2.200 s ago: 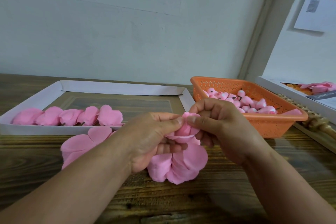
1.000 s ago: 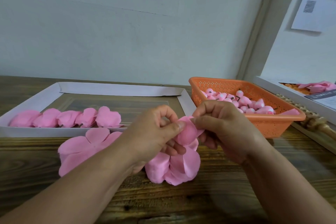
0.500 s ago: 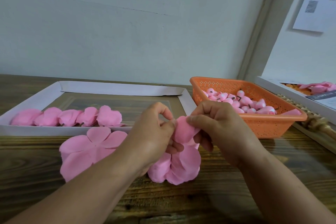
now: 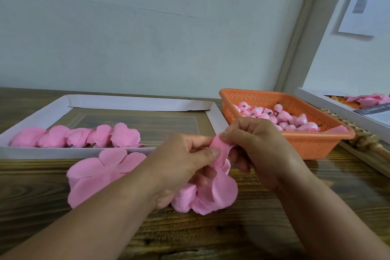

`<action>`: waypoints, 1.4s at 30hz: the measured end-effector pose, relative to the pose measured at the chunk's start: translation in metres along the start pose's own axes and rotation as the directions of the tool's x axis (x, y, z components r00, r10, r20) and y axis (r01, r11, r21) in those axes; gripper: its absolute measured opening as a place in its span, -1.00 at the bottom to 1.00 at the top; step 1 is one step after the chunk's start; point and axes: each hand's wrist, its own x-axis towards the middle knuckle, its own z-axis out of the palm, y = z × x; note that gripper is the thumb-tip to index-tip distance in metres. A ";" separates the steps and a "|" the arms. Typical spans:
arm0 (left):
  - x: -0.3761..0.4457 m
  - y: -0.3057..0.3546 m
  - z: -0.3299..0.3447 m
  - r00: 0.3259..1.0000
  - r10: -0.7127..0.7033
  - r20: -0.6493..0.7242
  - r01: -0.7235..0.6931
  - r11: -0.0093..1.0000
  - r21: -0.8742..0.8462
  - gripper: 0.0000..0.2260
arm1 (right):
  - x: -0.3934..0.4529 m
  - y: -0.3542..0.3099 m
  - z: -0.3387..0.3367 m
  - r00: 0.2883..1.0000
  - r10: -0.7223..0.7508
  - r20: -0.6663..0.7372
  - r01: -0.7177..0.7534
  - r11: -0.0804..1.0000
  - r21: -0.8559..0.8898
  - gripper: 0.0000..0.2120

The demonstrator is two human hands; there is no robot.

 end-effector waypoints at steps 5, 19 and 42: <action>-0.001 0.002 -0.002 0.997 -0.043 0.064 0.050 0.994 -0.101 -0.85 | 0.001 0.000 -0.004 0.996 0.025 0.087 -0.030 0.998 0.058 -0.83; -0.001 0.010 -0.010 0.978 -0.121 0.170 0.166 0.945 -0.280 -0.74 | 0.001 -0.003 -0.009 0.990 -0.071 0.123 0.068 0.997 0.023 -0.94; -0.001 0.013 -0.006 0.987 -0.126 0.101 0.150 0.947 -0.283 -0.87 | 0.003 0.000 -0.008 0.963 -0.264 -0.055 0.264 0.964 0.001 -0.95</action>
